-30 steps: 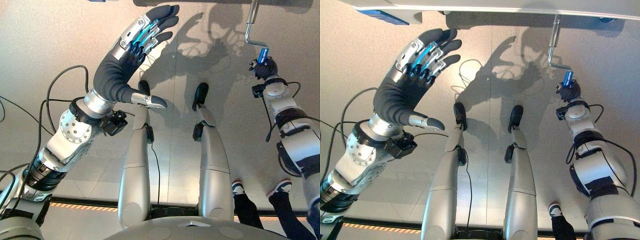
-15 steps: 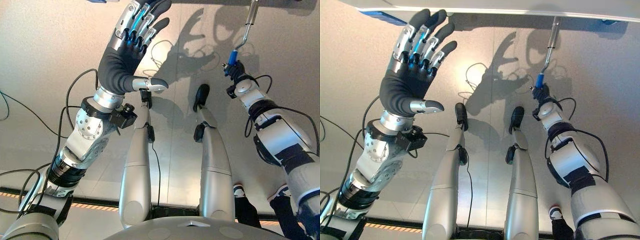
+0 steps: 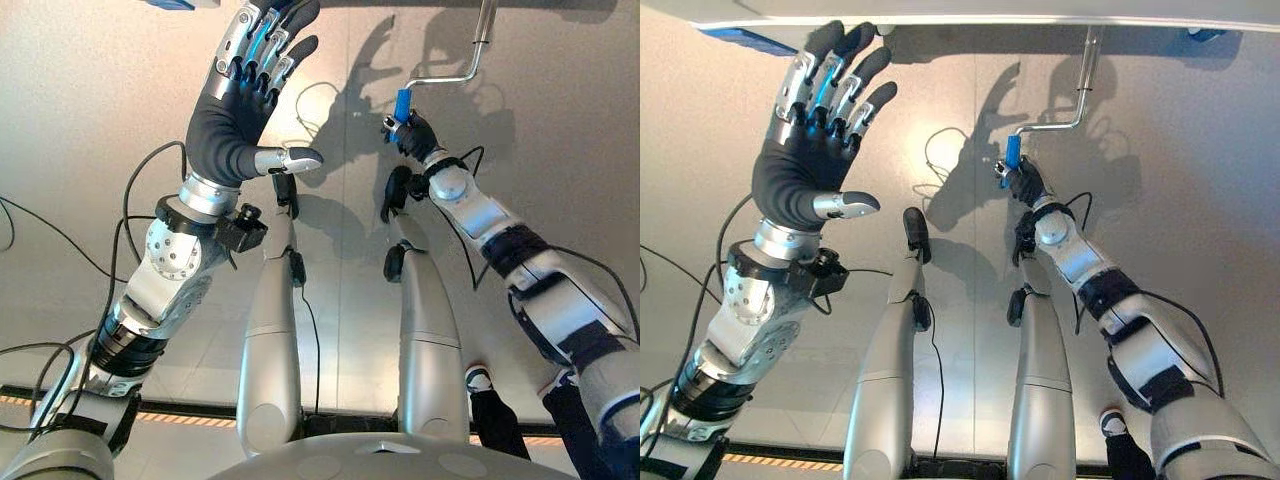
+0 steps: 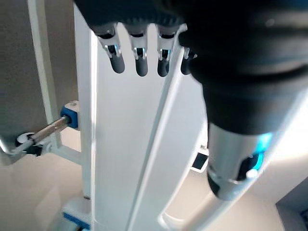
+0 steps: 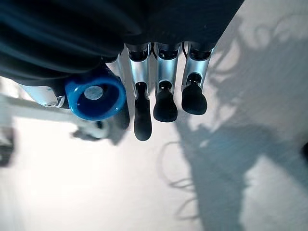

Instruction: Raise the hospital bed

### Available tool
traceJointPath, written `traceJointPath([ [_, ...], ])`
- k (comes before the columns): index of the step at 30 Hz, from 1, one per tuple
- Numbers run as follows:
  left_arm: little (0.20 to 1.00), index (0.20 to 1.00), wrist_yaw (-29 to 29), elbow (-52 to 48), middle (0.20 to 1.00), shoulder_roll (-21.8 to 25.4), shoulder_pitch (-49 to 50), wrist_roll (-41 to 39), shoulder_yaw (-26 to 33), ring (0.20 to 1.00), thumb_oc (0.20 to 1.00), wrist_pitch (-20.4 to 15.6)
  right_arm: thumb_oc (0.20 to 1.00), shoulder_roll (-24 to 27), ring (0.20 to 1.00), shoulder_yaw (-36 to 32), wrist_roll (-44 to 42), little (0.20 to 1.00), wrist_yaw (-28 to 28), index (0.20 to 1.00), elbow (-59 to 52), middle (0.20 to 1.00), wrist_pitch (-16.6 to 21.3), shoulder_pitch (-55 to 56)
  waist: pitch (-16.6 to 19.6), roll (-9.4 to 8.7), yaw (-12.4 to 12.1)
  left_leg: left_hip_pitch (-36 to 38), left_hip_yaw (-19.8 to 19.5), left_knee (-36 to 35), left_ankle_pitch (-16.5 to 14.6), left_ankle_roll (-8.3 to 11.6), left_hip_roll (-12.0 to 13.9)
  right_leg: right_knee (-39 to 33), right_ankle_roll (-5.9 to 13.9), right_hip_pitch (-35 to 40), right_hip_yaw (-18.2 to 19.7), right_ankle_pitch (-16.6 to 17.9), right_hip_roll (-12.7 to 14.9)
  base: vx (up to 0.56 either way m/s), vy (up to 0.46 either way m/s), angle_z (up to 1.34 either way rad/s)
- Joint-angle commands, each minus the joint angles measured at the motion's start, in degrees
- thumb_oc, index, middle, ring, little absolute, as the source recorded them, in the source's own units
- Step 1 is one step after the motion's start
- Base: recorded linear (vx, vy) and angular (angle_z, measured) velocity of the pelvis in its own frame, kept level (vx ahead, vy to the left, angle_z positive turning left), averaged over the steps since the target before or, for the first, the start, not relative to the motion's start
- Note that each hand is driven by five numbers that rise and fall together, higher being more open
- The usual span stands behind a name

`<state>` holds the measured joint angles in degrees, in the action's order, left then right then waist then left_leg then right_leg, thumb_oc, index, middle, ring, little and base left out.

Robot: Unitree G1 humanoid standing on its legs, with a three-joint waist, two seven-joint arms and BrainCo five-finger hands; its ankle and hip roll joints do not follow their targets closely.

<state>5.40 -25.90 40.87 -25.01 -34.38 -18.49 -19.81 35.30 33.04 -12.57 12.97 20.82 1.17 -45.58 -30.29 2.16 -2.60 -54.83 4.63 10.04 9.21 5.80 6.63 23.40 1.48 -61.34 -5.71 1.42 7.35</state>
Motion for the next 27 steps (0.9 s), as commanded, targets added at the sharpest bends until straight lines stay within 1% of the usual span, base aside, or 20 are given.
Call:
traceJointPath([
  [1,1.000,1.000,0.92,-6.63,1.000,2.78,3.15,4.08,1.50,1.000,1.000,-4.28,0.200,-4.36,0.200,-0.72,1.26,0.200,1.47,0.200,-14.69,0.200,16.01,-2.06,0.50,0.42,1.72,0.46,-0.98,5.20,-7.17,-2.23,-3.05,-3.59,6.21,3.41,-0.68,1.42,0.60,0.00,0.000,0.00],
  [3,1.000,1.000,0.84,-7.06,1.000,4.13,4.08,4.65,2.34,1.000,1.000,-4.72,0.200,-1.18,0.200,-5.47,1.46,0.200,3.31,0.200,-18.52,0.200,17.26,2.67,0.50,0.28,2.56,0.45,-0.87,5.73,-7.50,-2.31,-3.01,-3.18,6.21,3.34,-0.40,1.19,0.62,0.00,0.000,0.00],
  [6,1.000,1.000,0.16,-7.80,1.000,5.47,5.53,4.59,3.78,1.000,1.000,-5.16,0.200,2.07,0.200,-11.72,3.72,0.200,5.93,0.200,-21.72,0.200,18.34,8.12,0.50,0.01,3.39,0.66,-0.75,6.17,-7.87,-2.27,-2.88,-2.97,6.27,3.51,-0.11,1.05,0.63,0.00,0.009,0.03],
  [8,1.000,1.000,-0.45,-8.27,1.000,5.63,6.44,3.97,4.73,1.000,1.000,-5.41,0.200,2.90,0.200,-16.28,2.70,0.200,7.19,0.200,-22.57,0.200,19.28,11.32,0.50,-0.18,3.85,0.74,-0.64,6.48,-8.07,-2.34,-2.85,-2.84,6.32,3.55,0.10,0.99,0.55,0.00,0.005,0.05],
  [9,1.000,1.000,-0.48,-8.31,1.000,5.65,6.44,3.94,4.67,1.000,1.000,-5.39,0.200,2.92,0.200,-16.41,2.69,0.200,7.15,0.200,-22.70,0.200,19.25,11.49,0.50,-0.18,3.78,0.75,-0.63,6.52,-8.10,-2.34,-2.84,-2.81,6.32,3.57,0.10,0.97,0.54,0.00,-0.006,0.05],
  [10,1.000,1.000,-1.23,-8.52,1.000,5.33,7.51,3.43,5.60,1.000,1.000,-5.47,0.200,2.24,0.200,-21.26,-0.49,0.200,7.98,0.200,-22.49,0.200,20.70,14.71,0.50,-0.29,4.36,0.71,-0.51,6.84,-8.29,-2.36,-2.85,-2.75,6.32,3.52,0.27,0.95,0.49,0.00,-0.002,0.07],
  [13,1.000,1.000,-2.23,-9.29,1.000,5.25,9.03,2.11,7.71,1.000,1.000,-5.68,0.200,1.71,0.200,-27.73,-0.98,0.200,10.52,0.200,-21.99,0.200,21.91,18.04,0.50,-0.38,4.80,0.94,-0.52,6.66,-8.49,-2.29,-2.81,-2.71,6.31,3.64,0.61,0.71,0.34,0.01,-0.007,0.05],
  [14,1.000,1.000,-2.64,-9.60,1.000,5.29,9.52,1.71,8.20,1.000,1.000,-5.70,0.200,1.56,0.200,-29.86,-1.11,0.200,12.30,0.200,-19.82,0.200,22.15,18.31,0.50,-0.33,4.76,1.09,-0.52,6.62,-8.58,-2.30,-2.84,-2.65,6.31,3.68,0.75,0.64,0.27,0.01,-0.008,0.05],
  [17,1.000,1.000,-3.37,-10.33,1.000,4.90,10.48,0.67,9.52,1.000,1.000,-5.73,0.200,1.01,0.200,-33.48,-2.65,0.200,14.72,0.200,-16.47,0.200,22.54,18.65,0.50,-0.45,4.92,1.25,-0.46,6.68,-8.75,-2.24,-2.85,-2.73,6.29,3.84,0.89,0.58,0.15,0.01,-0.012,0.06],
  [18,1.000,1.000,-3.83,-10.39,1.000,4.42,11.07,-0.03,9.80,1.000,1.000,-5.59,0.200,1.24,0.200,-35.22,-2.93,0.200,16.56,0.200,-11.56,0.200,22.35,18.37,0.50,-0.54,4.81,1.40,-0.50,6.72,-8.91,-2.22,-2.83,-2.78,6.31,4.03,0.82,0.56,0.16,0.00,0.000,0.00],
  [19,1.000,1.000,-3.88,-10.39,1.000,4.40,11.07,-0.08,9.82,1.000,1.000,-5.59,0.200,1.31,0.200,-35.13,-2.99,0.200,16.56,0.200,-11.28,0.200,22.51,18.20,0.50,-0.52,4.80,1.39,-0.50,6.71,-8.92,-2.21,-2.81,-2.80,6.31,4.04,0.82,0.56,0.14,0.00,0.000,0.00],
  [21,1.000,1.000,-4.39,-10.37,1.000,4.62,10.95,-0.60,9.62,1.000,1.000,-5.35,0.200,2.06,0.200,-35.39,-4.18,0.200,17.85,0.200,-4.70,0.200,21.60,16.93,0.50,-0.51,4.64,1.45,-0.56,6.71,-8.94,-2.13,-2.75,-2.85,6.30,4.23,0.72,0.58,0.18,0.00,0.000,0.00],
  [23,1.000,1.000,-4.57,-10.43,1.000,4.60,10.86,-0.98,9.71,1.000,1.000,-5.35,0.200,2.76,0.200,-34.72,-6.00,0.200,17.30,0.200,1.10,0.200,20.88,15.88,0.50,-0.47,4.50,1.32,-0.64,6.68,-8.91,-2.04,-2.67,-2.92,6.25,4.18,0.67,0.64,0.14,0.00,0.000,0.00],
  [25,1.000,1.000,-5.23,-10.57,1.000,4.50,11.17,-1.59,9.24,1.000,1.000,-5.12,0.200,4.62,0.200,-33.65,-6.99,0.200,16.84,0.200,9.11,0.200,19.41,14.36,0.50,-0.36,4.15,1.30,-0.79,6.48,-8.82,-1.94,-2.60,-3.16,6.31,4.30,0.60,0.67,0.20,0.00,-0.003,0.02],
  [27,1.000,1.000,-5.43,-10.60,1.000,5.22,10.90,-1.81,8.73,1.000,1.000,-5.01,0.200,5.93,0.200,-31.84,-9.33,0.200,15.27,0.200,16.76,0.200,18.23,12.34,0.50,-0.25,3.85,1.28,-0.70,6.39,-8.74,-1.88,-2.54,-3.17,6.26,4.37,0.47,0.71,0.17,0.00,-0.007,0.06],
])
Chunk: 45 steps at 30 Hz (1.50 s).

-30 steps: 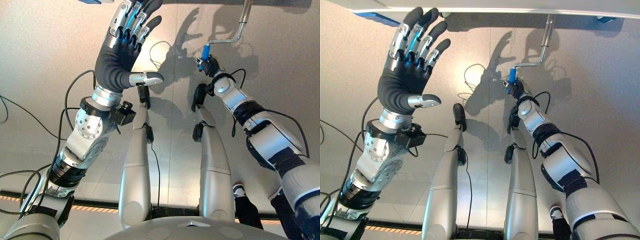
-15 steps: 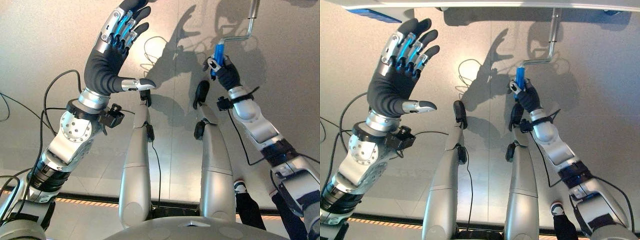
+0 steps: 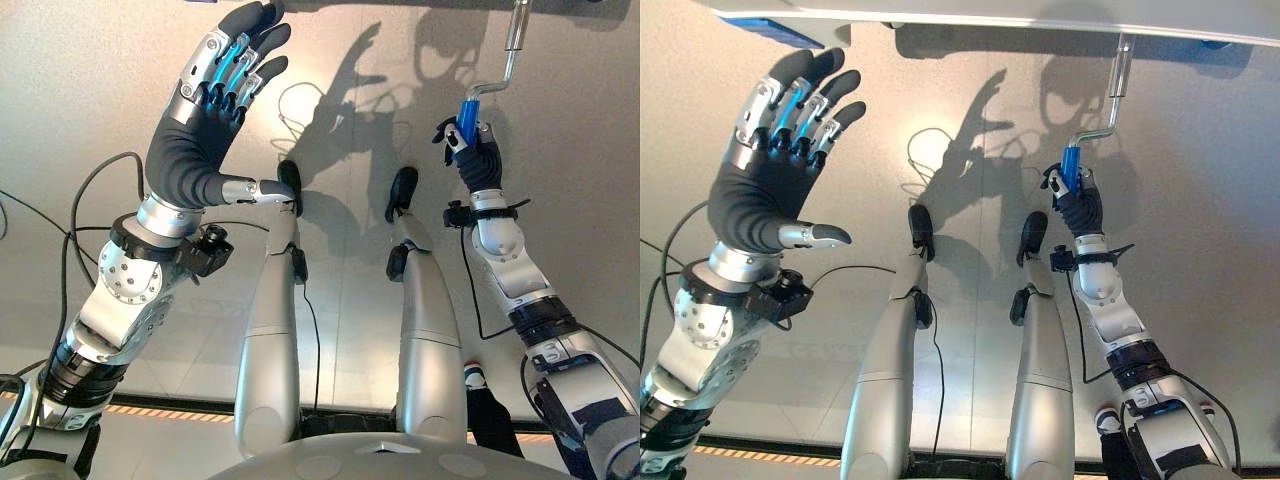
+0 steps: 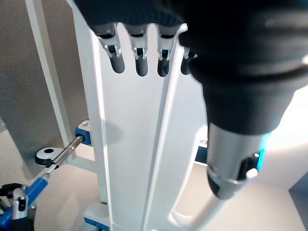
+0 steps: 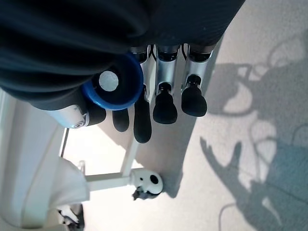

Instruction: Raise the hospital bed

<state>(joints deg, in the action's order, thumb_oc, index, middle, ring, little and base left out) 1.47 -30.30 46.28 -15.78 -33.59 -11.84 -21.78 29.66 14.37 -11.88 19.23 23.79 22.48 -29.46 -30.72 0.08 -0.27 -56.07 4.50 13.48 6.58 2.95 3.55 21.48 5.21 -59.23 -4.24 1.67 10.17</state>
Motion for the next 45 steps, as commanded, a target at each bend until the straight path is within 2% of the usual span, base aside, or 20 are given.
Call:
traceJointPath([
  [1,1.000,1.000,-1.63,-6.09,1.000,0.28,1.26,-2.94,1.64,1.000,1.000,-3.05,0.200,12.81,0.200,-11.48,-11.36,0.200,7.52,0.200,19.73,0.200,-3.87,-5.83,0.93,1.93,1.29,2.52,-0.60,2.83,-6.12,1.02,0.55,-1.33,2.55,2.17,-1.05,0.53,-2.65,0.01,-0.012,0.06],
  [4,1.000,1.000,-1.84,-6.03,1.000,0.63,0.59,-3.60,0.59,1.000,1.000,-2.73,0.200,13.52,0.200,-8.59,-17.88,0.200,2.79,0.200,28.37,0.200,-4.88,-9.47,0.93,2.04,0.93,2.33,-0.75,2.80,-5.99,1.16,0.66,-1.23,2.51,2.00,-1.25,0.56,-2.60,0.00,-0.004,0.01],
  [6,1.000,1.000,-1.76,-5.67,1.000,1.41,0.21,-3.82,-0.76,1.000,1.000,-2.10,0.200,16.48,0.200,-3.37,-20.72,0.200,-2.30,0.200,39.29,0.200,-8.14,-14.89,0.93,2.42,0.22,1.83,-0.73,2.78,-5.70,1.33,0.69,-1.04,2.44,1.53,-1.49,0.52,-2.47,0.02,-0.013,0.07],
  [13,1.000,1.000,-1.75,-4.93,1.000,1.80,-1.53,-3.86,-2.15,1.000,1.000,-2.15,0.200,18.27,0.200,-1.27,-22.03,0.200,-2.98,0.200,44.82,0.200,-8.63,-18.72,0.93,3.48,-0.19,1.87,-0.93,2.63,-5.47,1.30,0.66,-0.75,2.34,1.43,-1.81,0.29,-2.29,0.00,-0.003,0.00],
  [16,1.000,1.000,-1.64,-5.04,1.000,1.19,-1.73,-3.01,-2.06,1.000,1.000,-2.21,0.200,18.00,0.200,-0.62,-21.09,0.200,-2.58,0.200,38.80,0.200,-7.42,-16.28,0.93,3.00,0.15,1.83,-0.95,2.75,-5.42,1.26,0.68,-0.72,2.25,1.37,-1.74,0.30,-2.39,0.00,0.000,0.00],
  [18,1.000,1.000,-1.37,-4.89,1.000,0.63,-1.78,-2.19,-1.44,1.000,1.000,-2.31,0.200,18.08,0.200,1.42,-16.85,0.200,-1.85,0.200,28.80,0.200,-6.52,-13.91,0.93,2.49,0.60,1.57,-0.79,2.90,-5.34,1.27,0.77,-0.68,2.20,1.15,-1.71,0.42,-2.45,0.00,0.000,0.00],
  [22,1.000,1.000,-1.47,-4.55,1.000,-0.17,-2.00,-0.95,-0.82,1.000,1.000,-2.63,0.200,18.02,0.200,3.31,-15.12,0.200,-5.91,0.200,11.14,0.200,-4.66,-8.72,0.93,1.65,1.15,1.45,-0.85,2.79,-5.12,1.30,0.83,-0.98,2.23,1.13,-1.75,0.66,-2.48,-0.01,-0.023,-0.04],
  [25,1.000,1.000,-1.90,-4.28,1.000,0.27,-1.79,-1.02,-0.95,1.000,1.000,-2.43,0.200,17.27,0.200,4.05,-17.17,0.200,-9.44,0.200,6.20,0.200,-4.64,-6.41,0.93,1.61,1.18,1.46,-0.91,2.79,-4.99,1.26,0.91,-0.95,2.21,1.12,-1.86,0.73,-2.42,0.01,-0.005,-0.01],
  [26,1.000,1.000,-2.01,-4.20,1.000,0.52,-1.08,-0.99,-0.96,1.000,1.000,-2.35,0.200,16.95,0.200,4.99,-16.98,0.200,-10.35,0.200,4.89,0.200,-4.91,-5.42,0.93,1.68,1.03,3.07,-1.56,3.12,-6.75,1.65,0.91,-0.32,2.71,2.56,-1.38,-0.99,-2.54,0.05,-0.002,-0.02],
  [27,1.000,1.000,-2.14,-4.12,1.000,0.98,-0.72,-0.85,-0.63,1.000,1.000,-2.31,0.200,16.93,0.200,5.63,-16.62,0.200,-11.13,0.200,3.33,0.200,-5.04,-5.03,0.93,1.64,1.04,3.21,-1.54,3.12,-6.76,1.71,0.97,-0.36,2.71,2.69,-1.37,-1.01,-2.57,0.05,-0.001,-0.01],
  [29,1.000,1.000,-2.17,-4.19,1.000,1.25,-0.54,-0.94,0.18,1.000,1.000,-2.23,0.200,16.60,0.200,5.70,-17.78,0.200,-12.16,0.200,0.74,0.200,-4.94,-4.97,0.93,1.47,1.15,1.73,-0.92,2.88,-5.00,1.35,1.00,-1.01,2.21,1.46,-1.90,0.64,-2.45,-0.03,-0.018,-0.03],
  [30,1.000,1.000,-2.23,-4.23,1.000,1.22,0.19,-1.11,0.23,1.000,1.000,-2.22,0.200,16.45,0.200,5.68,-18.68,0.200,-12.55,0.200,-0.59,0.200,-4.66,-3.99,0.93,1.46,1.15,3.20,-1.54,3.17,-6.66,1.76,0.99,-0.51,2.73,2.90,-1.50,-0.95,-2.52,-0.06,-0.028,-0.03],
  [31,1.000,1.000,-2.25,-4.38,1.000,1.27,0.04,-1.15,0.58,1.000,1.000,-2.26,0.200,16.59,0.200,5.21,-18.92,0.200,-12.71,0.200,-1.22,0.200,-4.41,-3.97,0.93,1.36,1.21,1.65,-0.97,3.01,-4.97,1.37,1.00,-1.05,2.21,1.57,-1.98,0.69,-2.39,0.05,-0.010,-0.03],
  [32,1.000,1.000,-2.39,-4.34,1.000,1.43,0.79,-1.29,0.56,1.000,1.000,-2.15,0.200,16.83,0.200,5.27,-18.87,0.200,-13.11,0.200,-2.59,0.200,-4.42,-3.05,0.93,1.38,1.19,3.12,-1.62,3.29,-6.65,1.77,0.98,-0.48,2.77,2.94,-1.61,-0.88,-2.46,0.00,0.000,0.00],
  [36,1.000,1.000,-2.62,-4.53,1.000,1.66,1.80,-1.25,1.59,1.000,1.000,-2.23,0.200,17.61,0.200,2.63,-20.87,0.200,-14.10,0.200,-8.13,0.200,-2.90,-0.85,0.93,1.16,1.49,3.00,-1.62,3.36,-6.67,1.76,0.96,-0.30,2.80,2.81,-1.65,-0.89,-2.41,0.00,-0.001,0.00],
  [37,1.000,1.000,-2.72,-4.64,1.000,1.67,1.59,-1.28,2.24,1.000,1.000,-2.28,0.200,17.56,0.200,1.61,-21.44,0.200,-14.18,0.200,-9.38,0.200,-2.38,-0.58,0.93,1.06,1.64,1.52,-1.00,3.05,-4.96,1.39,0.97,-0.89,2.31,1.45,-2.07,0.74,-2.32,-0.06,-0.006,0.02],
  [38,1.000,1.000,-2.87,-4.70,1.000,1.68,1.81,-1.30,2.61,1.000,1.000,-2.33,0.200,17.47,0.200,0.58,-22.10,0.200,-14.46,0.200,-10.81,0.200,-1.96,0.36,0.93,0.96,1.76,1.55,-0.99,3.02,-5.00,1.36,0.94,-0.90,2.33,1.50,-2.03,0.72,-2.32,0.00,0.000,0.00],
  [39,1.000,1.000,-3.05,-4.68,1.000,1.56,2.46,-1.40,2.59,1.000,1.000,-2.26,0.200,17.18,0.200,-0.41,-22.90,0.200,-14.83,0.200,-12.03,0.200,-1.59,1.88,0.93,0.94,1.80,3.08,-1.54,3.33,-6.74,1.71,0.91,-0.30,2.85,2.93,-1.53,-0.89,-2.43,0.00,0.000,0.00],
  [40,1.000,1.000,-3.16,-4.81,1.000,1.46,2.30,-1.36,3.21,1.000,1.000,-2.32,0.200,16.94,0.200,-1.97,-23.56,0.200,-14.94,0.200,-13.10,0.200,-0.93,2.27,0.93,0.85,2.00,1.63,-0.80,3.06,-5.07,1.34,0.93,-0.81,2.34,1.59,-1.95,0.71,-2.30,0.00,0.000,0.00],
  [45,1.000,1.000,-3.53,-4.41,1.000,0.21,3.31,-1.82,5.40,1.000,1.000,-2.26,0.200,12.44,0.200,-9.70,-28.81,0.200,-15.60,0.200,-18.28,0.200,2.30,6.98,0.93,0.70,2.73,1.96,-0.79,3.18,-5.27,1.22,0.76,-0.78,2.38,1.86,-1.71,0.64,-2.43,-0.01,-0.002,0.00],
])
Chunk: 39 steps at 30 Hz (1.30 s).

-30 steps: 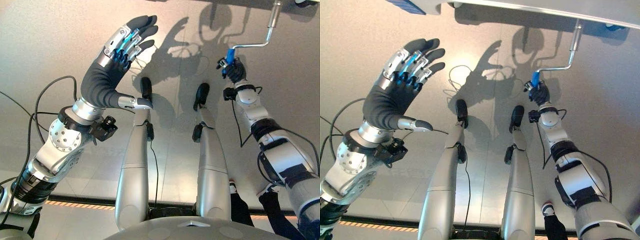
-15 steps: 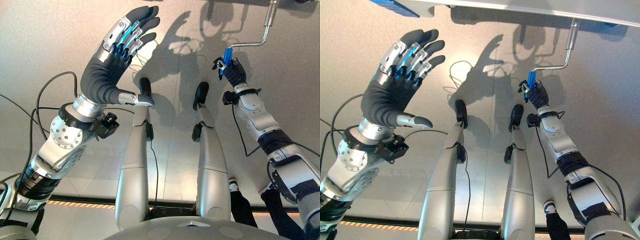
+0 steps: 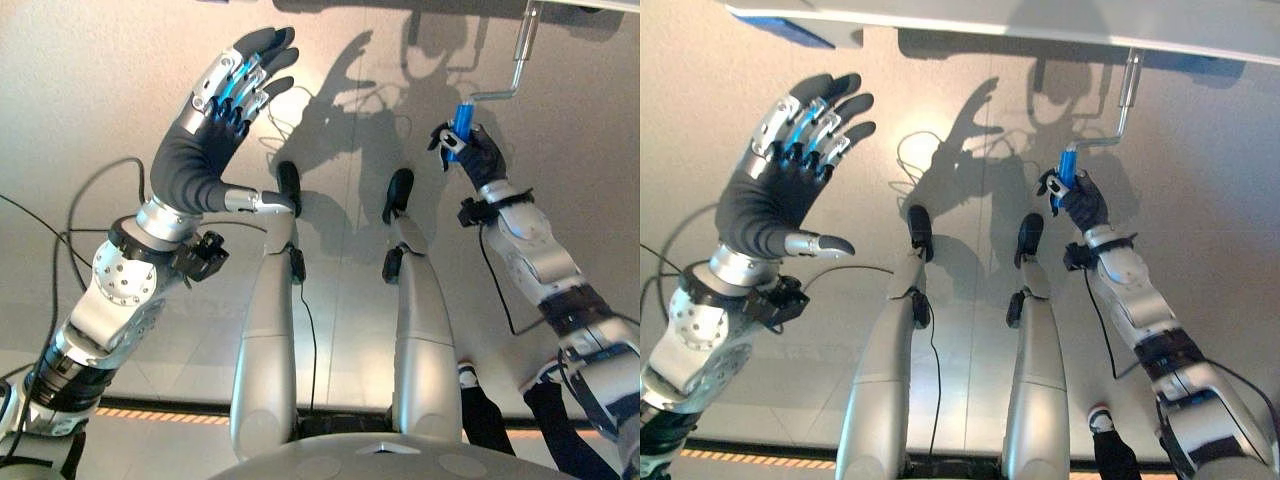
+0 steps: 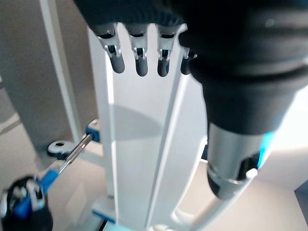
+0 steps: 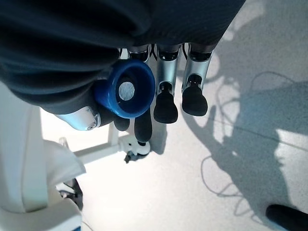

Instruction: Raise the hospital bed

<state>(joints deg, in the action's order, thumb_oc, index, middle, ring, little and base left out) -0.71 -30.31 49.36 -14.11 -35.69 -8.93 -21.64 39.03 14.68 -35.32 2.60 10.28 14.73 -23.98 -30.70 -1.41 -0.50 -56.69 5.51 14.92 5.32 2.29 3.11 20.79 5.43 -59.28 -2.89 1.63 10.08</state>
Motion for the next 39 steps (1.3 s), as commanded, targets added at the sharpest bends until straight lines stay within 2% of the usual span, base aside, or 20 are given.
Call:
traceJointPath([
  [1,1.000,1.000,-1.50,-4.36,1.000,-3.13,1.84,0.03,2.74,1.000,1.000,-2.34,0.200,1.78,0.200,-11.29,-6.44,0.200,0.94,0.200,-5.41,0.200,10.68,2.17,0.90,2.14,3.00,2.81,-1.76,1.59,-4.06,1.88,1.15,-0.22,2.20,2.09,-2.99,0.66,-2.39,0.00,0.000,0.00],
  [3,1.000,1.000,-1.59,-4.30,1.000,-3.46,1.97,-0.15,3.00,1.000,1.000,-2.29,0.200,0.60,0.200,-12.58,-7.46,0.200,1.07,0.200,-5.45,0.200,11.37,2.59,0.90,2.14,3.06,3.04,-1.72,1.52,-4.13,1.87,1.11,-0.24,2.23,2.22,-2.92,0.61,-2.45,0.00,0.000,0.00],
  [5,1.000,1.000,-1.93,-4.08,1.000,-4.52,2.47,-1.05,3.79,1.000,1.000,-2.40,0.200,-2.08,0.200,-15.70,-8.78,0.200,2.78,0.200,-4.38,0.200,13.20,2.78,0.90,2.20,3.30,3.51,-1.71,1.55,-4.29,1.84,1.17,-0.25,2.22,2.48,-2.81,0.49,-2.58,0.00,0.000,0.00],
  [10,1.000,1.000,-2.03,-3.94,1.000,-5.85,2.12,-2.49,3.79,1.000,1.000,-2.74,0.200,-4.66,0.200,-19.76,-10.42,0.200,7.55,0.200,1.80,0.200,15.85,0.54,0.90,2.29,3.40,3.84,-1.68,1.31,-4.40,1.88,1.19,-0.57,2.25,2.66,-2.57,0.44,-2.78,0.00,0.000,0.00],
  [11,1.000,1.000,-2.03,-3.94,1.000,-5.84,2.11,-2.50,3.79,1.000,1.000,-2.74,0.200,-4.66,0.200,-19.77,-10.42,0.200,7.55,0.200,1.81,0.200,15.86,0.54,0.90,2.29,3.39,3.84,-1.68,1.31,-4.40,1.88,1.19,-0.57,2.25,2.66,-2.57,0.44,-2.78,0.00,0.000,0.00],
  [12,1.000,1.000,-1.93,-4.26,1.000,-6.06,2.33,-2.57,4.10,1.000,1.000,-2.78,0.200,-4.79,0.200,-21.54,-9.69,0.200,10.03,0.200,4.87,0.200,16.49,0.33,0.90,2.37,3.45,3.87,-1.76,1.27,-4.44,1.91,1.22,-0.57,2.27,2.68,-2.54,0.37,-2.80,0.00,0.000,0.00],
  [16,1.000,1.000,-2.02,-4.74,1.000,-6.29,2.72,-3.18,4.24,1.000,1.000,-2.73,0.200,-3.40,0.200,-25.08,-11.52,0.200,14.12,0.200,15.98,0.200,17.37,-2.46,0.90,2.70,3.15,3.97,-1.93,1.22,-4.59,2.04,1.25,-0.64,2.31,2.96,-2.66,0.09,-2.82,0.00,-0.005,0.02],
  [19,1.000,1.000,-1.72,-5.09,1.000,-5.81,3.02,-3.16,3.57,1.000,1.000,-2.64,0.200,-0.87,0.200,-24.99,-11.58,0.200,16.39,0.200,25.83,0.200,15.37,-4.65,0.90,2.84,2.76,3.99,-2.03,1.32,-4.62,2.15,1.34,-0.55,2.24,3.03,-2.78,0.06,-2.83,0.00,-0.003,0.01],
  [21,1.000,1.000,-1.51,-5.32,1.000,-4.98,2.44,-2.88,2.64,1.000,1.000,-2.42,0.200,2.05,0.200,-23.47,-10.26,0.200,17.28,0.200,33.55,0.200,12.57,-6.74,0.90,2.95,2.38,3.93,-2.01,1.24,-4.55,2.28,1.44,-0.56,2.19,2.99,-2.86,0.04,-2.80,0.00,0.000,0.00],
  [26,1.000,1.000,-1.11,-5.01,1.000,-3.38,0.50,-2.93,-0.57,1.000,1.000,-2.04,0.200,6.52,0.200,-19.54,-12.18,0.200,16.21,0.200,45.76,0.200,8.49,-11.04,0.90,3.54,1.85,3.94,-1.99,0.72,-4.14,2.57,1.66,-0.81,2.25,2.95,-3.18,0.12,-2.57,0.00,-0.008,0.03],
  [35,1.000,1.000,-0.29,-4.00,1.000,-1.68,-2.87,-2.20,-4.77,1.000,1.000,-1.84,0.200,10.69,0.200,-15.94,-12.46,0.200,15.16,0.200,60.54,0.200,2.80,-15.00,0.90,4.71,1.10,4.11,-1.99,0.66,-3.98,2.70,1.78,0.15,2.13,2.47,-3.53,-0.59,-2.52,0.01,-0.010,0.04],
  [39,1.000,1.000,0.63,-3.78,1.000,-1.91,-3.21,-1.03,-5.31,1.000,1.000,-1.56,0.200,10.57,0.200,-15.84,-12.89,0.200,16.02,0.200,58.67,0.200,3.20,-14.77,0.90,4.83,1.16,4.03,-1.99,0.68,-3.84,2.73,1.94,0.58,2.11,2.16,-3.54,-0.80,-2.54,0.00,-0.012,0.04],
])
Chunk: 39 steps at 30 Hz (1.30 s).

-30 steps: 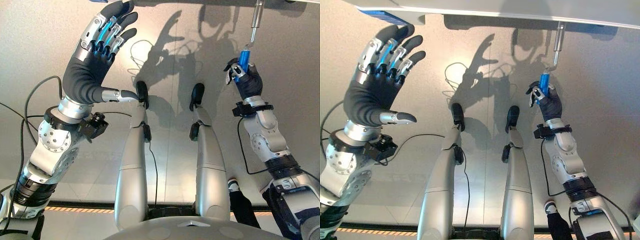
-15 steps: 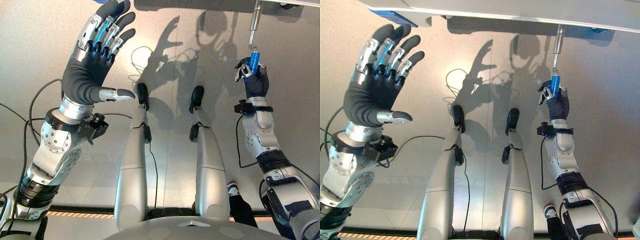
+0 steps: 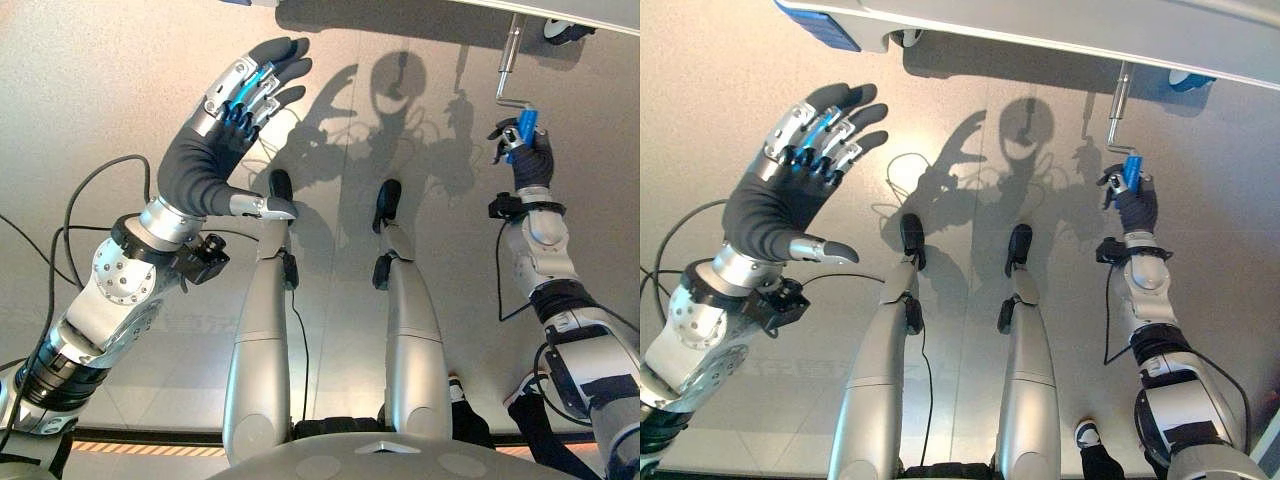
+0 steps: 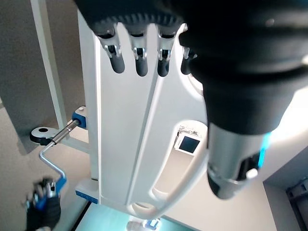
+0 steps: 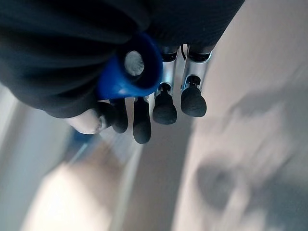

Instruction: Raise the hospital bed

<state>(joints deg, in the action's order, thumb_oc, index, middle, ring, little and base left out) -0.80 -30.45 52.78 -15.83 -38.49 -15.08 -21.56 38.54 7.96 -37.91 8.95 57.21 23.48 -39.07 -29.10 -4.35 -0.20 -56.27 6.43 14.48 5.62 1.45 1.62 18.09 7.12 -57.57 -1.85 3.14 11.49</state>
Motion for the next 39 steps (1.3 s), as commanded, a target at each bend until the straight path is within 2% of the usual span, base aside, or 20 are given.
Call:
traceJointPath([
  [1,1.000,1.000,0.78,-3.63,1.000,-5.52,-1.50,2.01,0.85,1.000,1.000,-1.68,0.200,11.05,0.200,-9.35,-10.32,0.200,9.81,0.200,11.78,0.200,-5.35,0.59,-0.70,7.80,0.85,3.69,-2.91,1.03,-4.11,3.56,3.47,3.33,0.41,0.43,-4.59,-2.34,-3.96,0.00,-0.021,-0.08],
  [6,1.000,1.000,0.65,-3.39,1.000,-5.64,-2.23,2.10,0.23,1.000,1.000,-1.75,0.200,10.55,0.200,-6.79,-6.66,0.200,9.03,0.200,9.97,0.200,-6.11,1.97,-0.70,7.69,1.01,3.83,-2.85,1.01,-3.95,3.59,3.64,3.86,0.27,0.21,-4.76,-2.48,-4.00,0.00,-0.013,-0.09],
  [10,1.000,1.000,0.80,-3.50,1.000,-7.42,-1.81,2.62,0.68,1.000,1.000,-1.78,0.200,6.94,0.200,-8.69,-7.92,0.200,10.60,0.200,1.31,0.200,-2.39,5.02,-0.70,7.28,1.64,4.22,-2.95,0.72,-3.80,3.61,3.67,3.89,0.17,0.51,-4.62,-2.59,-4.13,0.00,-0.023,-0.06],
  [14,1.000,1.000,1.45,-2.63,1.000,-7.73,-1.80,3.09,0.96,1.000,1.000,-1.70,0.200,5.00,0.200,-10.11,-6.30,0.200,12.42,0.200,-0.16,0.200,-2.17,6.52,-0.70,7.57,1.61,5.72,-3.00,-0.17,-3.45,3.79,3.55,4.09,0.14,1.52,-4.77,-2.79,-4.13,0.00,0.000,0.00],
  [16,1.000,1.000,1.42,-2.42,1.000,-7.41,-2.06,2.69,0.36,1.000,1.000,-1.77,0.200,4.78,0.200,-8.16,-3.79,0.200,11.70,0.200,2.90,0.200,-4.30,6.60,-0.70,7.79,1.25,6.74,-3.00,-0.71,-3.06,3.93,3.62,3.99,0.12,2.31,-4.99,-2.74,-4.06,0.00,0.000,0.00],
  [19,1.000,1.000,-0.55,-1.64,1.000,-5.98,-4.08,1.48,-1.93,1.000,1.000,-1.33,0.200,5.70,0.200,1.39,4.14,0.200,6.15,0.200,11.32,0.200,-10.63,2.39,-0.70,8.26,0.29,8.19,-3.27,-1.83,-2.21,4.14,3.71,3.22,0.02,3.76,-5.60,-2.58,-3.83,-0.02,-0.019,0.02],
  [20,1.000,1.000,-0.58,-1.57,1.000,-6.01,-4.10,1.45,-1.88,1.000,1.000,-1.36,0.200,5.74,0.200,1.53,4.08,0.200,6.05,0.200,11.52,0.200,-10.59,2.17,-0.70,8.29,0.35,8.20,-3.29,-1.89,-2.18,4.14,3.71,3.17,0.02,3.78,-5.63,-2.56,-3.83,-0.03,-0.031,0.01],
  [22,1.000,1.000,-1.79,-1.20,1.000,-6.45,-4.78,0.83,-2.79,1.000,1.000,-1.12,0.200,4.70,0.200,3.87,3.92,0.200,2.31,0.200,14.46,0.200,-12.40,0.95,-0.70,8.66,-0.13,8.77,-3.36,-2.49,-1.73,4.13,3.68,2.78,0.01,4.29,-5.86,-2.48,-3.71,-0.01,-0.019,0.00],
  [27,1.000,1.000,-2.54,-0.20,1.000,-7.41,-5.61,0.94,-3.97,1.000,1.000,-0.14,0.200,0.97,0.200,13.76,15.50,0.200,-1.04,0.200,18.39,0.200,-16.80,-5.27,-0.70,9.55,-1.54,9.07,-3.80,-2.36,-1.37,3.94,3.76,3.27,-0.14,4.55,-6.42,-2.41,-3.83,-0.02,-0.025,0.01],
  [33,1.000,1.000,-1.91,0.07,1.000,-10.30,-5.84,1.54,-3.97,1.000,1.000,0.79,0.200,-5.28,0.200,17.46,20.70,0.200,-0.42,0.200,19.18,0.200,-18.44,-9.79,-0.70,10.05,-2.67,10.06,-4.42,-3.58,-0.69,3.94,3.34,2.68,-0.20,5.77,-7.04,-2.19,-3.63,0.00,0.000,0.00],
  [39,1.000,1.000,-0.81,-0.07,1.000,-11.86,-5.71,1.88,-3.78,1.000,1.000,1.08,0.200,-8.65,0.200,17.62,20.87,0.200,0.66,0.200,18.54,0.200,-18.70,-11.77,-0.70,10.14,-3.38,9.55,-4.93,-4.01,-0.29,3.86,3.07,2.15,-0.15,5.74,-7.68,-1.88,-3.48,0.00,0.001,0.03],
])
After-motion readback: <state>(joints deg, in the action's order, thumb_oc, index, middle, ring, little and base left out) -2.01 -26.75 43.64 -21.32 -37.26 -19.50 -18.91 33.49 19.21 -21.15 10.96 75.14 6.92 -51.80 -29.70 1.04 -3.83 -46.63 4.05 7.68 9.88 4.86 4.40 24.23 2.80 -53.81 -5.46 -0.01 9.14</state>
